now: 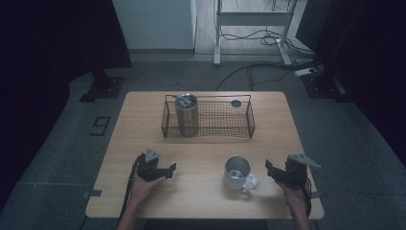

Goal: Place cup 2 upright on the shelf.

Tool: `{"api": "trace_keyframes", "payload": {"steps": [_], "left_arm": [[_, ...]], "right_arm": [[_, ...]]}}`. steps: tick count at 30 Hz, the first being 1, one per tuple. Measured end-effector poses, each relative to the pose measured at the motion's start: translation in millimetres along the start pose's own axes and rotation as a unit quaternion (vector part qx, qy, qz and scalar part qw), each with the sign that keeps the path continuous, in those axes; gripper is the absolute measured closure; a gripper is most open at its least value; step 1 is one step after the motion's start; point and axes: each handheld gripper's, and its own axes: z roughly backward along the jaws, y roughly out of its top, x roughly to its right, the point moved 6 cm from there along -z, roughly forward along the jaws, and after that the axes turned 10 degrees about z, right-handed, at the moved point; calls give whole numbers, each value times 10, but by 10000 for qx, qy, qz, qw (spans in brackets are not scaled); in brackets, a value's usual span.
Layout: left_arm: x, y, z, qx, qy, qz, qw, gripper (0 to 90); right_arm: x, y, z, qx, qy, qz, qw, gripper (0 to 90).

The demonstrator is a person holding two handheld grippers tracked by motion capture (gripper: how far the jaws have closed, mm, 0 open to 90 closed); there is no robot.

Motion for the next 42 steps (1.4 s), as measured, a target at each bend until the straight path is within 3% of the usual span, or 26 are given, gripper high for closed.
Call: {"api": "trace_keyframes", "payload": {"steps": [13,20,24,28,42], "left_arm": [[35,-54,-21,-39,-136,32,9999,75],[41,-68,-32,-74,-123,29,9999,75],[51,-75,-32,-90,-144,30,9999,76],[86,-51,6,-36,-416,194,9989,76],[83,-40,32,-26,-400,194,9990,77]], "right_arm": [[-319,199,234,296,427,217,9984,111],[-525,244,288,303,732,399,9961,73],[-617,263,315,350,974,386,9939,55],[-698,260,310,300,1017,516,9930,45],[-1041,197,232,77,1282,981,9869,0]]}}
